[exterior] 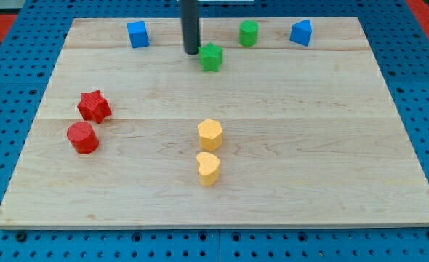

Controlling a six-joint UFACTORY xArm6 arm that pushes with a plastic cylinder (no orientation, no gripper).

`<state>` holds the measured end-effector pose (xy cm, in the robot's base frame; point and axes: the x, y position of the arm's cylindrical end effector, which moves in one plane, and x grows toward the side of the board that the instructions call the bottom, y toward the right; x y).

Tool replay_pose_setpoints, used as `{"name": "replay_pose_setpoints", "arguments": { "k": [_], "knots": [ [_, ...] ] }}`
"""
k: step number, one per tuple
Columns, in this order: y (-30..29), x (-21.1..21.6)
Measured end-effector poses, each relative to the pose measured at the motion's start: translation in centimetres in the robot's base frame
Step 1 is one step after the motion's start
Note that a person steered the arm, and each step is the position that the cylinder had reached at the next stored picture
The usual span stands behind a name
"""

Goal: Move the green star above to the red star

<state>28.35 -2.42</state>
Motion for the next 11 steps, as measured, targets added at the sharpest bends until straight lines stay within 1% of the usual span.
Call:
{"name": "replay_pose_setpoints", "arguments": {
  "k": [1,2,3,4,5,6,7,8,9,10,11],
  "knots": [
    [3.0,1.0],
    [6.9,1.0],
    [11.7,2.6],
    [7.3,4.0],
    [-0.2,4.0],
    [-1.2,4.5],
    [4.5,6.3],
    [-0.2,6.8],
    [-7.5,6.8],
    [-13.1,6.8],
    [-15.1,5.6]
  ]
}}
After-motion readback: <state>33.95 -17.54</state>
